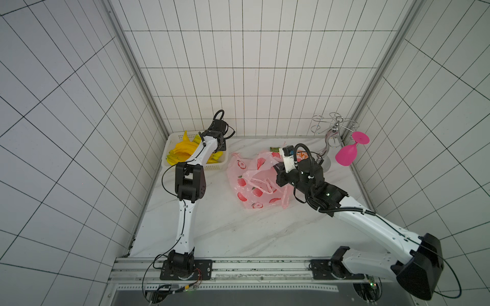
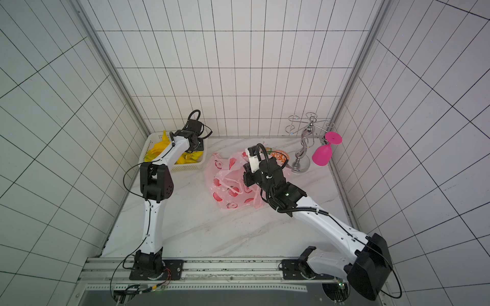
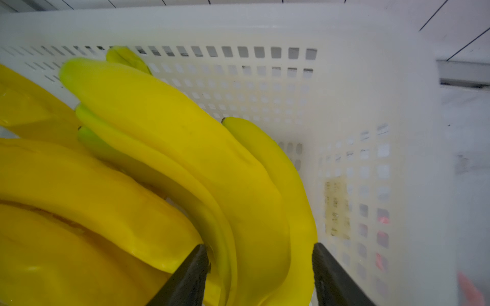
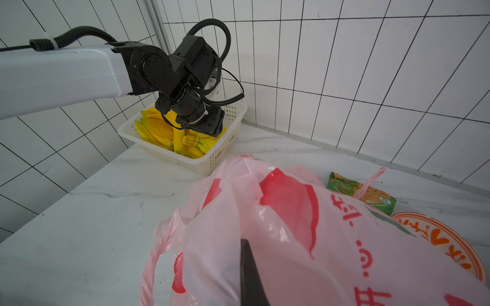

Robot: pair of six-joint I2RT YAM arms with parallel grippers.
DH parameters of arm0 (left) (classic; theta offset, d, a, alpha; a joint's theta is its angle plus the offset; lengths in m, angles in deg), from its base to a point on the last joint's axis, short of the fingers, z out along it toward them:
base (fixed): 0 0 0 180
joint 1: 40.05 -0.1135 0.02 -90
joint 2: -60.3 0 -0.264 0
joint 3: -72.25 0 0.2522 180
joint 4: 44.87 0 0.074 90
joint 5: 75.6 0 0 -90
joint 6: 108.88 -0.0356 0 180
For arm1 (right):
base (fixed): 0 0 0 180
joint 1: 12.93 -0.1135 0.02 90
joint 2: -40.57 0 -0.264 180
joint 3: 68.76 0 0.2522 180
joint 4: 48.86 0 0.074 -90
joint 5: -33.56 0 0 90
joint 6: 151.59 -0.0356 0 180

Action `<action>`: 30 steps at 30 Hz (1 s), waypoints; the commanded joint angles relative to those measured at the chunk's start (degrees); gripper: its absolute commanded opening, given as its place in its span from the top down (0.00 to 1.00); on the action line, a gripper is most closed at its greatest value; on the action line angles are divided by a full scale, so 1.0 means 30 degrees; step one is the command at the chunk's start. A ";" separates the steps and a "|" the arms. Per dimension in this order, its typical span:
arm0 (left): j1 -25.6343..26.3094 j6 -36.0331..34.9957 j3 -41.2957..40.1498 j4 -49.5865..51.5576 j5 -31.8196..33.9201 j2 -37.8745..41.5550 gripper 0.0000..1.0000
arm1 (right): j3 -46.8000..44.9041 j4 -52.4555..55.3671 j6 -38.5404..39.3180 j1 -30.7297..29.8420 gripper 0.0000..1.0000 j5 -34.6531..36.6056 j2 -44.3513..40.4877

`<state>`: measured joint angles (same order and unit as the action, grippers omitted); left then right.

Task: Place the banana into a plastic bag & tie a knot
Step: Pick up the banana from the basket.

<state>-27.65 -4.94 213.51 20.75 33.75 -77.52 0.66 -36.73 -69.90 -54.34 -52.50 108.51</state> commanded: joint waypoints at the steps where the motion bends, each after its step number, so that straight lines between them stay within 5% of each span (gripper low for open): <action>1: 0.0194 -0.0657 0.0615 -0.0176 0.1269 -0.0890 0.42 | 0.0127 -0.0563 -0.0384 -0.0137 1.00 -0.0259 -0.0209; 5: 0.0333 -0.0793 0.0708 -0.0297 0.2009 -0.1063 0.55 | 0.0019 -0.0550 -0.0480 -0.0113 1.00 -0.0334 -0.0266; 13: 0.1206 -0.1106 0.0389 -0.0793 0.3314 0.0204 0.65 | -0.0033 -0.0461 -0.0509 -0.0128 1.00 -0.0182 -0.0272; 30: 0.1617 -0.0118 -0.6344 -0.3806 0.2673 0.9971 0.70 | 0.1733 0.0818 -0.0300 -0.0120 1.00 0.0064 -0.0127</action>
<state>-22.86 -6.63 197.34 11.88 41.92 -51.07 0.68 -35.52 -70.60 -54.34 -52.85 108.49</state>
